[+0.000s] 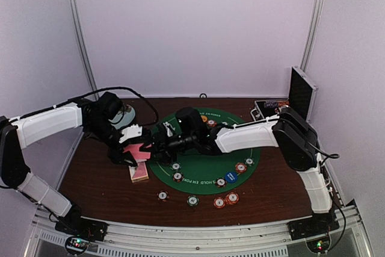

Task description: Distribute texas hold em gaming equipment

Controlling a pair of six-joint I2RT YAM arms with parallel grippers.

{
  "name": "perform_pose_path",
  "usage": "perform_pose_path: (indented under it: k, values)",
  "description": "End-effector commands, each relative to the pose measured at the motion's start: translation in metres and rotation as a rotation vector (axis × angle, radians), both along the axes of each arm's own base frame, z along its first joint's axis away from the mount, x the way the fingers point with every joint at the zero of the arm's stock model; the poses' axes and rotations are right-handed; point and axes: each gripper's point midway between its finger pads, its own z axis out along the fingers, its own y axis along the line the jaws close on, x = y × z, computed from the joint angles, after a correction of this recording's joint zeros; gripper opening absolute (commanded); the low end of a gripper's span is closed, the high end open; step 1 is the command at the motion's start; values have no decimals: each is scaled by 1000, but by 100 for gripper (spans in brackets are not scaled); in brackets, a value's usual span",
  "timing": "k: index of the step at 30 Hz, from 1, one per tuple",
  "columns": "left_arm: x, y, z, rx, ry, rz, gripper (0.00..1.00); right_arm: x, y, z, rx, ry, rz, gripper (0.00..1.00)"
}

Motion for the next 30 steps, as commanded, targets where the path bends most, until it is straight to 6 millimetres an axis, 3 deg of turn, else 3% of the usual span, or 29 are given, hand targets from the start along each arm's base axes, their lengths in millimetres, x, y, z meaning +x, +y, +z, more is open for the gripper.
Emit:
perform_pose_path:
  k: [1,9,24,30]
  values:
    - [3,-1,14,-34,-45,12,24,5,-12,9,-22,-19,-18,44]
    - [0,2,10,-23,-38,16,21,5,-17,24,-19,-42,-22,29]
    - [-1,2,9,-29,-27,37,14,3,-26,33,-12,-46,-23,26]
    - [-1,4,6,-17,-28,44,11,6,-35,40,-18,-59,-32,21]
